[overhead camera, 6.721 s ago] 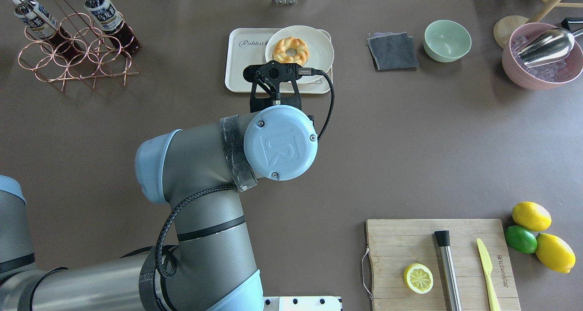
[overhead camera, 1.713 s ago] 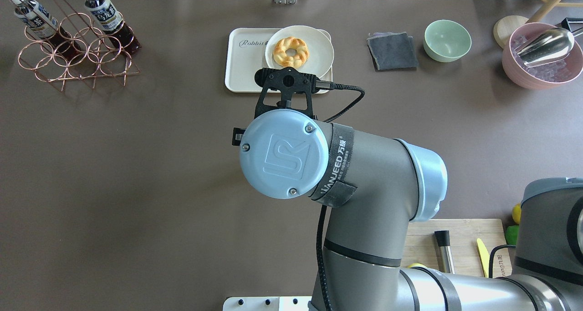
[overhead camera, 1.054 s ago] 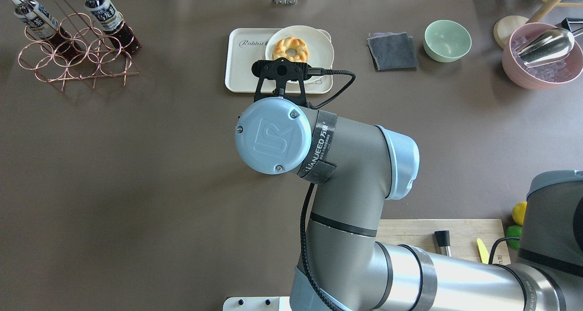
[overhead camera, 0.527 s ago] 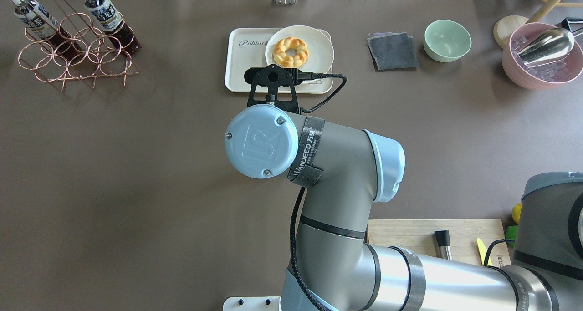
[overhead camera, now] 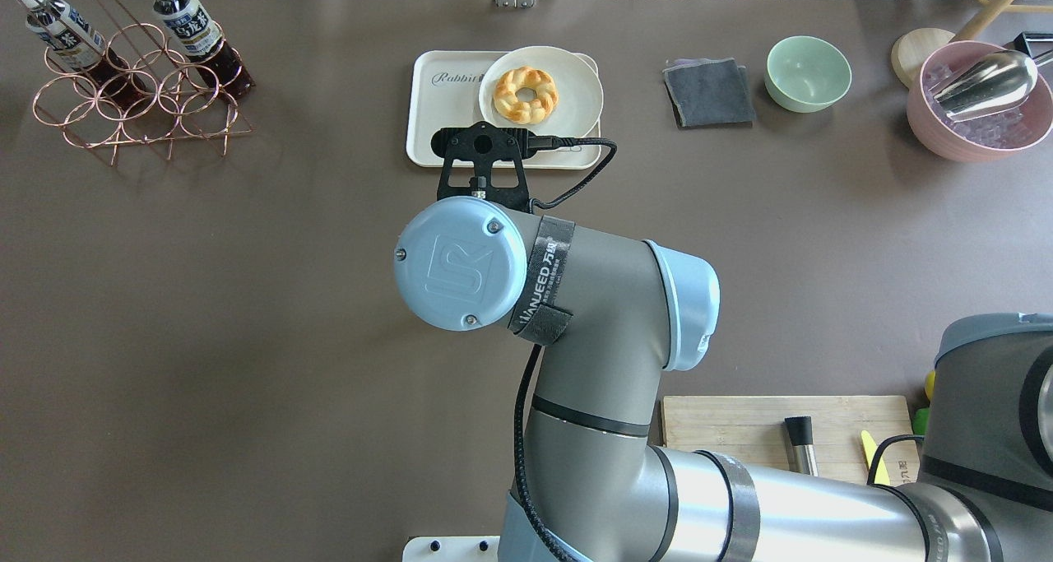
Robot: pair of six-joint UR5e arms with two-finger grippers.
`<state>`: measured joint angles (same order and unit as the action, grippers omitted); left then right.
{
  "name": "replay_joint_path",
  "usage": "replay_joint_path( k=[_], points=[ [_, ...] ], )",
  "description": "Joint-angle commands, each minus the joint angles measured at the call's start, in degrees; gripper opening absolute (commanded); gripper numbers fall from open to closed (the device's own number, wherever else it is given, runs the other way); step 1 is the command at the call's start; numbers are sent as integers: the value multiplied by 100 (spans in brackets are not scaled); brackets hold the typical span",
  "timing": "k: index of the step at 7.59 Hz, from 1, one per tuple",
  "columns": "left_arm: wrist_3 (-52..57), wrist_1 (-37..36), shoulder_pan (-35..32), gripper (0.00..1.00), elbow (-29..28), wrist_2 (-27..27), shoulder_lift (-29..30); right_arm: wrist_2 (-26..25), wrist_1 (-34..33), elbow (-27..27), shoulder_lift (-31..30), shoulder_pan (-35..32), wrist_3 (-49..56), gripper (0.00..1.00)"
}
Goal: Place tea on tray
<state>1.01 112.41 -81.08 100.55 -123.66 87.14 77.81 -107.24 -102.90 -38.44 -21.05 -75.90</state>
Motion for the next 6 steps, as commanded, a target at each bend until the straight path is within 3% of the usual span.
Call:
replay_joint_path(
  k=[1,6],
  points=[
    [-4,0,4,98,9,0,13,-3,19,138,160,-13,-13,73],
    [-31,-17,13,98,9,0,31,6,10,174,144,-65,22,74]
  ],
)
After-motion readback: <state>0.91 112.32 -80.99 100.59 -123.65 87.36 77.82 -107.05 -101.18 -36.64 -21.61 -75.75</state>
